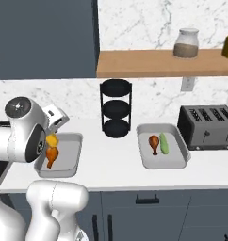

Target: Place one corn and one chicken drumstick in each tupperware on the nearby counter, to pack two identical lunches.

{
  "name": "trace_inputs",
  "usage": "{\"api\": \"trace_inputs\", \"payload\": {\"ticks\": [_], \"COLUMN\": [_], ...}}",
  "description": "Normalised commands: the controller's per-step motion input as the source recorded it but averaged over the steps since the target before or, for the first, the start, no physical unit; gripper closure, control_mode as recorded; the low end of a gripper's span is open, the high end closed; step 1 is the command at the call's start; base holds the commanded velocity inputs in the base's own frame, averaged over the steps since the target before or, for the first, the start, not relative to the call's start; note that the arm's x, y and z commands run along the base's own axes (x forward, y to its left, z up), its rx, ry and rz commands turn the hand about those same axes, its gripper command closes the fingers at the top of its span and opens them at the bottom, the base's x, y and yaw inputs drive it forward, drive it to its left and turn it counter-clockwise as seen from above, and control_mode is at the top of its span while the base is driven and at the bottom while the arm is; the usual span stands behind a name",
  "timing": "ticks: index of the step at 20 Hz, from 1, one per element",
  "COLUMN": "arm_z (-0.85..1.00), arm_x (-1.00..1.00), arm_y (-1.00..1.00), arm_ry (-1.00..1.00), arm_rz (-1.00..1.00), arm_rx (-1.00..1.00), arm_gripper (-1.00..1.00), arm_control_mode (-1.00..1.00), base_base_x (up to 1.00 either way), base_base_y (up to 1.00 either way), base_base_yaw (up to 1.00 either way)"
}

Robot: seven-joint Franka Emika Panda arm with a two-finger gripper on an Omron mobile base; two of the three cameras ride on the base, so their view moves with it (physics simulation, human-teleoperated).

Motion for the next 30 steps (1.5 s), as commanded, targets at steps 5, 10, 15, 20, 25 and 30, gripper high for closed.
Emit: {"api": "trace_inputs", "payload": {"ticks": [5,10,15,20,25,30], "arm_z": [-0.6,-0.57,-0.59,-0.52,-0.28,-0.26], "arm_x": [0.13,0.25,0.44,0.32,0.37,0.47], "arm_y": [0.26,0.1,0.0,0.04,0.18,0.31], "arm_ry": [0.03,0.07,0.08,0.07,0.16,0.14], "arm_rz": [-0.27,-0.24,-0.26,-0.19,-0.06,0.0], "arm_rx": [-0.12,-0.02,0.04,0.26,0.26,0.06], "arm_gripper": [1.0,1.0,1.0,1.0,1.0,1.0], "arm_control_mode": [-1.0,-1.0,-1.0,-1.0,-1.0,-1.0], "base_base_x": [0.0,0.0,0.0,0.0,0.0,0.0], "base_base_y": [0.0,0.0,0.0,0.0,0.0,0.0], "base_base_yaw": [0.0,0.0,0.0,0.0,0.0,0.0]}}
